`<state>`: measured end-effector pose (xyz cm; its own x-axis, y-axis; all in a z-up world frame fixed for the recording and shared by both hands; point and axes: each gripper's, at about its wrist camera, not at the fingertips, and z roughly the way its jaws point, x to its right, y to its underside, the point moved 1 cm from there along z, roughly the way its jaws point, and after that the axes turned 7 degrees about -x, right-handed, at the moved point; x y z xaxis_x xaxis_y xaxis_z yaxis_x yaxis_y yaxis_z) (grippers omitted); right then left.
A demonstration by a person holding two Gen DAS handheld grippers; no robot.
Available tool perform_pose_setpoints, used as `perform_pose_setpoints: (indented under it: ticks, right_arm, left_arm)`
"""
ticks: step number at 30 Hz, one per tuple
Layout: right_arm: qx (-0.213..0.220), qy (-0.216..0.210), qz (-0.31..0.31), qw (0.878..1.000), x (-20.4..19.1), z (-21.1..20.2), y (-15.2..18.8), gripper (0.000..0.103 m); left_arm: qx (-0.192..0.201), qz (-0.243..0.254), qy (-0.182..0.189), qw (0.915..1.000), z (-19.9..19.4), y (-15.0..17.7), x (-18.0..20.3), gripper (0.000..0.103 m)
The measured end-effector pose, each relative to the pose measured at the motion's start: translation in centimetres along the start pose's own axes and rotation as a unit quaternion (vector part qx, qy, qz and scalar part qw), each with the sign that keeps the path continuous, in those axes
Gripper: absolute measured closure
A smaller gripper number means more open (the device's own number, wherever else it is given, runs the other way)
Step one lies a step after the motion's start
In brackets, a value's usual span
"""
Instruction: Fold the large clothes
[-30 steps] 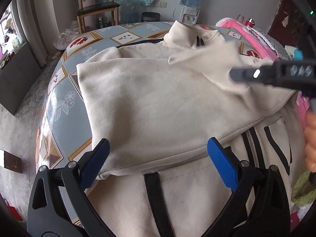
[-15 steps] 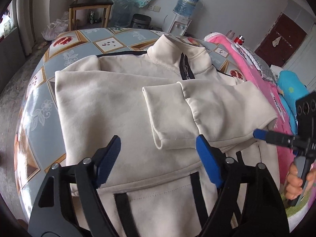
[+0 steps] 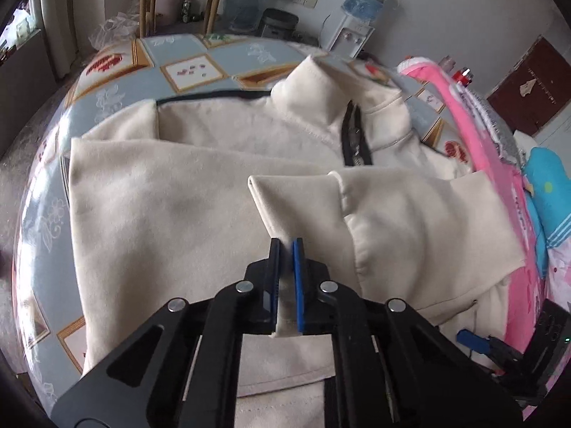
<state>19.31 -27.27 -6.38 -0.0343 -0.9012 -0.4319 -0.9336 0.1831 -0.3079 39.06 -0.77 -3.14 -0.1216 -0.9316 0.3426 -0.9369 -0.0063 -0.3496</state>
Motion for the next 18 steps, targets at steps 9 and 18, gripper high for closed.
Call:
perform_pose_setpoints:
  ticks: [9,18]
  right_arm:
    - [-0.005,0.048,-0.047,0.998,-0.9,0.5,0.1,0.038]
    - [-0.018,0.022,-0.053,0.998,-1.1,-2.8,-0.4,0.037]
  left_arm:
    - [0.077,0.000,-0.024,0.9967,-9.7,-1.3,-2.4,0.097]
    - [0.011,-0.048,-0.068,0.9964,-4.7,2.6,-8.9,0.097]
